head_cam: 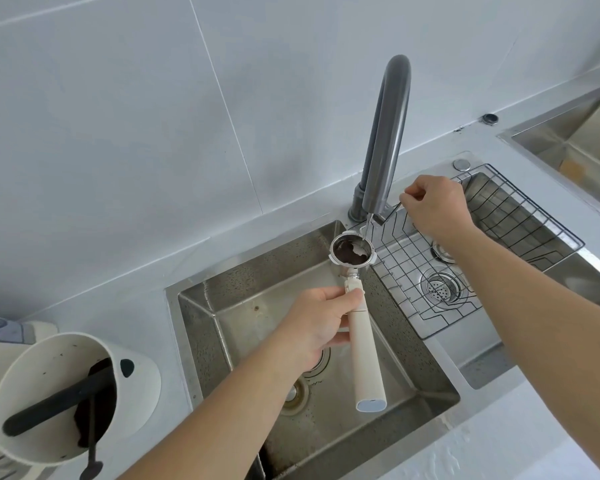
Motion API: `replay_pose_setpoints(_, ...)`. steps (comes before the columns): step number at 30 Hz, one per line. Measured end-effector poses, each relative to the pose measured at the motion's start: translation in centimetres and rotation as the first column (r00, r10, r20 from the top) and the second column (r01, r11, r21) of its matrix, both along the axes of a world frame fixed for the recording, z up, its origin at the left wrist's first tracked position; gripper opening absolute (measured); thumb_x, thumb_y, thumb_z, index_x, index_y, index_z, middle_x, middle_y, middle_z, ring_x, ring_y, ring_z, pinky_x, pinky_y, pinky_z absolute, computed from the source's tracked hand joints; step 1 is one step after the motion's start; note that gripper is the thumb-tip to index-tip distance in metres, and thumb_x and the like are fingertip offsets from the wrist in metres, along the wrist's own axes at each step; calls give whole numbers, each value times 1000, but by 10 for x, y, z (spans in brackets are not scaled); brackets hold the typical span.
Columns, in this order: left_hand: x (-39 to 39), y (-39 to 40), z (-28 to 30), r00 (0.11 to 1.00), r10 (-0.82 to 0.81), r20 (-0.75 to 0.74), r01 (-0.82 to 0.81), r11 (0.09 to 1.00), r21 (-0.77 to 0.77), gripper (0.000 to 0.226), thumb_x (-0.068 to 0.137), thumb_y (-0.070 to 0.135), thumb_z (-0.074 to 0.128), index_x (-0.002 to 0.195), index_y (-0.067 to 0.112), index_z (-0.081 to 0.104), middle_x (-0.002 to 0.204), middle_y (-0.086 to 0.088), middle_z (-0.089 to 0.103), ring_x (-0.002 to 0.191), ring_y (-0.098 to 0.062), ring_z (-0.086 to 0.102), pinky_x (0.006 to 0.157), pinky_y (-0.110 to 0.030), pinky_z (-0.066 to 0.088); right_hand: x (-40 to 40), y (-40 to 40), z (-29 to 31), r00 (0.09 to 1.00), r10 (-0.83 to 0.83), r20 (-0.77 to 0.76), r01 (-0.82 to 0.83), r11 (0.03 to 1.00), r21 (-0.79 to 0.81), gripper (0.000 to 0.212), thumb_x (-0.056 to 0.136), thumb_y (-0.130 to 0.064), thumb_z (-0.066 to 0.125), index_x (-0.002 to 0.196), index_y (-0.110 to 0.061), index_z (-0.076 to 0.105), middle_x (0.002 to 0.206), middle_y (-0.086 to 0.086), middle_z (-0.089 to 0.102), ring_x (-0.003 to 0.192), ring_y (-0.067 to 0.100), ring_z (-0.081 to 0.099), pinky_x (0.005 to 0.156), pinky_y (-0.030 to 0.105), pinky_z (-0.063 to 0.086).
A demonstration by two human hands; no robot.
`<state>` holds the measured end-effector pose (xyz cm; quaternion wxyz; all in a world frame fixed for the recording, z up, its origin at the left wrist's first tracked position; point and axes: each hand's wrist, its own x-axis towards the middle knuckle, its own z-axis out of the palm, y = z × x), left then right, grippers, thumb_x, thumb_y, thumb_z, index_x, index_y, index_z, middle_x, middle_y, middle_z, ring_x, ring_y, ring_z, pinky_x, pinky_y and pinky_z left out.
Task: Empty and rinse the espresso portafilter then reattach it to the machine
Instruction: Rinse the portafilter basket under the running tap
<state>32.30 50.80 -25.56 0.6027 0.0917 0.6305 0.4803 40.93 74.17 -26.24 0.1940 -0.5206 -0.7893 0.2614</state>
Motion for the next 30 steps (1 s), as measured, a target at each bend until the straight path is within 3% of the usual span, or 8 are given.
replay_pose_setpoints(6,-1,1,0,999,-17,38,17,1000,12,14,92,22,65,96,10,71,75,-1,69,59,-9,66,59,-28,56,0,-1,1,1000,-3,-8,3,1000,-9,14,89,-14,61,88,-4,70,84,13,73,76,30,67,73,39,58)
replay_pose_setpoints(12,-1,3,2,995,-78,70,77,997,12,14,92,25,65,89,12,71,74,0,70,66,-13,65,65,-31,56,0,1,0,1000,3,-7,-3,1000,2,14,89,-15,61,88,-4,70,84,11,72,75,26,64,70,32,52)
replay_pose_setpoints(17,-1,3,0,983,-147,-112,148,989,2,14,93,23,63,90,11,71,72,0,65,57,-8,60,64,-31,55,0,1,-2,1000,9,-13,-9,1000,13,14,89,-14,62,88,-3,71,84,12,72,74,24,61,70,31,51)
replay_pose_setpoints(21,-2,4,-4,970,-132,-205,140,990,25,20,94,19,60,100,4,72,79,-5,65,68,-15,59,69,-33,53,0,2,-2,1000,7,-17,-7,1000,10,14,89,-14,62,88,-3,71,83,12,72,73,23,60,68,28,46)
replay_pose_setpoints(30,-3,8,-13,998,-55,-39,57,996,67,17,96,22,59,95,11,71,79,1,68,76,-15,63,66,-29,56,0,3,-4,1000,6,-6,-6,1000,16,14,89,-15,62,88,-4,71,84,12,73,73,23,62,69,29,49)
